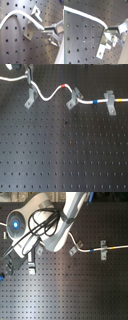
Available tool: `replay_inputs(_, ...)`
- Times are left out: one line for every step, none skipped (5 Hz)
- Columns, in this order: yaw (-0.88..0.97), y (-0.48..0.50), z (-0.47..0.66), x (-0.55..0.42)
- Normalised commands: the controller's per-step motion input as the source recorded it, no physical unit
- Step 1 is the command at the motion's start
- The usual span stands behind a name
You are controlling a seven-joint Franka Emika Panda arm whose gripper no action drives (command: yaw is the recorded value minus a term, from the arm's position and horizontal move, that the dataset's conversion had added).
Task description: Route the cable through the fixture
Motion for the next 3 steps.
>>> replay_inputs(0.16,0.396,0.56,-0.109)
replay_inputs(0.21,0.408,0.24,0.027)
replay_inputs(0.14,0.356,0.19,0.128)
